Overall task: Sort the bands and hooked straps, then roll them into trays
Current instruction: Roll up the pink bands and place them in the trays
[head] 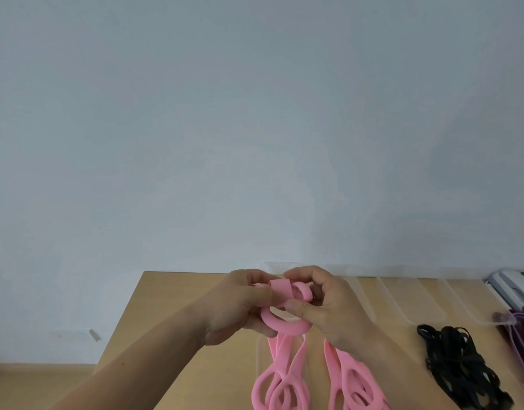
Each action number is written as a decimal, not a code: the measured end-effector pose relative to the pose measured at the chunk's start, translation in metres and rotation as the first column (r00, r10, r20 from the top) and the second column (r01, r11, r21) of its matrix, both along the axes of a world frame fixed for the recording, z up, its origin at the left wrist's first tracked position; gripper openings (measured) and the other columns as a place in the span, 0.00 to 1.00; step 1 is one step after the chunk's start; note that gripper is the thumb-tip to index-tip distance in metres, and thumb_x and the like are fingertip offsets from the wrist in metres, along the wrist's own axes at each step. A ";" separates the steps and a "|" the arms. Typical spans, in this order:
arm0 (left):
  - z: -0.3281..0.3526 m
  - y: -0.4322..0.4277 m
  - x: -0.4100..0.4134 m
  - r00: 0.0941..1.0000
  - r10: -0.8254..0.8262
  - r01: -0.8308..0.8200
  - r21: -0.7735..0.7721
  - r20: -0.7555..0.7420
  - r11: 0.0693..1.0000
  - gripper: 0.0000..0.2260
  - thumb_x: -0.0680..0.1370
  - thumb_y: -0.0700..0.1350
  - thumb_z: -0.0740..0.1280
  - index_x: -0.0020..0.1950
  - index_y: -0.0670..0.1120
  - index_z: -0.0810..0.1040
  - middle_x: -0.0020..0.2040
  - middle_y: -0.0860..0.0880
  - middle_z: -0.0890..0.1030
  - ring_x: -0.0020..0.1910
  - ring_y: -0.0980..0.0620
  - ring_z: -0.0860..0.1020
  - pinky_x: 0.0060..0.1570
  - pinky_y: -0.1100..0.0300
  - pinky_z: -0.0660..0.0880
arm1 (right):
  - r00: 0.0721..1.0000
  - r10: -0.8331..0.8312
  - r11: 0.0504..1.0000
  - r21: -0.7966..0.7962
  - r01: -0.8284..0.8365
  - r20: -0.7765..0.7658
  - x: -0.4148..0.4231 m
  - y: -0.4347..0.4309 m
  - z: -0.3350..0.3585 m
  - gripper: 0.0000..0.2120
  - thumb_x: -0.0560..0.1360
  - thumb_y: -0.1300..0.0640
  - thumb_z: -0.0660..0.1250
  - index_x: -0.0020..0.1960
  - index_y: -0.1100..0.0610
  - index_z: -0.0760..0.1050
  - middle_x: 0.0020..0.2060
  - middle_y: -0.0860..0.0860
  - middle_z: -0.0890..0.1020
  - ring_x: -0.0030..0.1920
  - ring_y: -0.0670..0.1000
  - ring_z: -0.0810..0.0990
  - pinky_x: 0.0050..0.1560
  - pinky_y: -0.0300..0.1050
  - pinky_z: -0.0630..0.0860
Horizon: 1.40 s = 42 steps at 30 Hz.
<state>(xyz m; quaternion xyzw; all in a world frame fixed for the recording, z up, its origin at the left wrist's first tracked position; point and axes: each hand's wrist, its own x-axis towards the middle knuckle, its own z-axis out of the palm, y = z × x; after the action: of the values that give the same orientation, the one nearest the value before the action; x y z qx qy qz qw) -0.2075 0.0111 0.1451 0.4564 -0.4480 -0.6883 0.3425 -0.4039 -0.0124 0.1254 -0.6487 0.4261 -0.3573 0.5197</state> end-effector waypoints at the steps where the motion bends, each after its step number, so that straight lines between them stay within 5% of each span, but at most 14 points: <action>1: -0.001 0.000 -0.001 0.999 0.033 -0.033 -0.009 0.004 0.999 0.17 0.73 0.40 0.72 0.60 0.37 0.78 0.45 0.44 0.84 0.39 0.47 0.82 0.37 0.57 0.79 | 1.000 -0.005 1.000 -0.004 0.005 -0.002 -0.001 -0.001 -0.001 0.19 0.65 0.56 0.77 0.51 0.39 0.80 0.42 0.52 0.85 0.45 0.56 0.84 0.49 0.51 0.83; 10: -0.004 0.002 -0.007 0.989 0.139 -0.125 -0.225 0.047 0.966 0.15 0.71 0.38 0.74 0.56 0.45 0.79 0.51 0.36 0.82 0.33 0.45 0.79 0.31 0.59 0.76 | 0.990 -0.051 0.996 0.077 0.041 0.129 0.000 0.001 -0.004 0.19 0.69 0.64 0.75 0.53 0.43 0.81 0.46 0.51 0.85 0.39 0.55 0.83 0.35 0.46 0.79; 14: -0.007 0.002 -0.009 0.976 0.197 -0.155 -0.340 0.092 0.928 0.13 0.73 0.35 0.72 0.54 0.49 0.81 0.52 0.44 0.81 0.32 0.45 0.78 0.30 0.58 0.76 | 0.964 0.033 0.983 0.164 -0.078 0.262 -0.003 0.001 0.003 0.15 0.73 0.53 0.72 0.59 0.54 0.81 0.45 0.62 0.83 0.35 0.58 0.80 0.34 0.48 0.77; 20: -0.010 0.006 -0.019 0.963 0.244 -0.170 -0.440 0.116 0.882 0.14 0.77 0.33 0.68 0.52 0.53 0.81 0.44 0.47 0.84 0.32 0.50 0.79 0.32 0.60 0.75 | 0.991 -0.027 0.994 0.107 0.012 0.134 0.002 -0.001 0.005 0.22 0.68 0.47 0.73 0.59 0.55 0.79 0.37 0.55 0.83 0.32 0.56 0.79 0.33 0.49 0.76; 26: -0.013 0.010 -0.020 0.952 0.304 -0.268 -0.386 0.035 0.883 0.15 0.74 0.29 0.69 0.51 0.48 0.83 0.45 0.47 0.86 0.35 0.50 0.80 0.33 0.57 0.74 | 0.994 0.033 0.997 0.067 -0.040 0.106 -0.002 -0.001 0.004 0.11 0.74 0.59 0.73 0.57 0.53 0.82 0.39 0.56 0.84 0.31 0.53 0.80 0.31 0.45 0.75; 33: -0.012 0.012 -0.011 0.975 0.216 -0.175 -0.411 0.056 0.895 0.20 0.71 0.27 0.70 0.51 0.51 0.86 0.55 0.50 0.81 0.47 0.48 0.82 0.39 0.56 0.77 | 0.985 0.151 0.982 0.100 -0.160 0.088 -0.013 -0.001 0.011 0.11 0.74 0.51 0.69 0.56 0.45 0.83 0.35 0.59 0.84 0.31 0.58 0.82 0.30 0.45 0.78; 42: -0.016 0.007 -0.008 0.962 0.245 -0.159 -0.491 0.117 0.857 0.22 0.73 0.26 0.68 0.48 0.54 0.87 0.56 0.57 0.80 0.55 0.51 0.81 0.47 0.54 0.81 | 0.989 0.017 0.995 0.099 -0.032 0.146 0.002 0.000 0.003 0.22 0.68 0.48 0.73 0.60 0.55 0.80 0.35 0.54 0.82 0.31 0.52 0.79 0.32 0.41 0.75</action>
<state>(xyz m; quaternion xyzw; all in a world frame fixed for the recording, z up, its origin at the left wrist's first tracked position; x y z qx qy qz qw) -0.2151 0.0178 0.1295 0.4613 -0.5812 -0.4740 0.4740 -0.4020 -0.0128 0.1287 -0.5990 0.3967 -0.3752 0.5857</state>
